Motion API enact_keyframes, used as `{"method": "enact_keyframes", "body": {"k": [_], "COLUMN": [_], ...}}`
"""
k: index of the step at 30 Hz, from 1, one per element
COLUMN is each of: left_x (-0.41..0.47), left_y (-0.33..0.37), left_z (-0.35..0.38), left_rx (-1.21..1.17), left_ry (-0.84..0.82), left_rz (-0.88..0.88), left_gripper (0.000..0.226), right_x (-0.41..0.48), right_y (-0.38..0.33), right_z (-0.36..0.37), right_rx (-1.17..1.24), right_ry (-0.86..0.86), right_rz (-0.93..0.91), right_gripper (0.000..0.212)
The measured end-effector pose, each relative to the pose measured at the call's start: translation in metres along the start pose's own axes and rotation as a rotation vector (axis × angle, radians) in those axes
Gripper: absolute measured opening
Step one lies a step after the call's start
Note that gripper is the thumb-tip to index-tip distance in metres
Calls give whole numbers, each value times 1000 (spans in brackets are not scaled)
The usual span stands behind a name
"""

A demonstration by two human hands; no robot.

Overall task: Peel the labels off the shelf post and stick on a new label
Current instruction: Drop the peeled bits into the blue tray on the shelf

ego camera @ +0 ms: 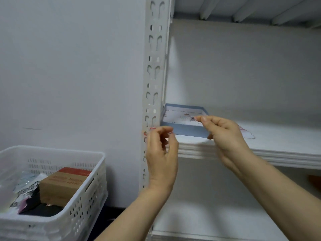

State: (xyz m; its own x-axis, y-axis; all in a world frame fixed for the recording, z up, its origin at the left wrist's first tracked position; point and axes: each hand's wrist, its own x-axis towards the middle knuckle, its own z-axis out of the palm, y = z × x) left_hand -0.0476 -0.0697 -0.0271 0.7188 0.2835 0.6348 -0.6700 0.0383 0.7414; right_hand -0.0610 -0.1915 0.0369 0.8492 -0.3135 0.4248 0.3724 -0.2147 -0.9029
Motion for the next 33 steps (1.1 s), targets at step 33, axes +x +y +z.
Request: {"method": "enact_keyframes", "body": {"k": [33], "left_x": [16], "left_y": [37], "left_z": [83], "left_rx": [-185], "left_ry": [-210], "left_rz": [-410], "left_gripper": [22], "right_x": [-1], "right_y": [-1], "right_z": [-58], "right_rx": [-465], "right_ry": [157], "right_rz": [-585], "right_gripper": [10]}}
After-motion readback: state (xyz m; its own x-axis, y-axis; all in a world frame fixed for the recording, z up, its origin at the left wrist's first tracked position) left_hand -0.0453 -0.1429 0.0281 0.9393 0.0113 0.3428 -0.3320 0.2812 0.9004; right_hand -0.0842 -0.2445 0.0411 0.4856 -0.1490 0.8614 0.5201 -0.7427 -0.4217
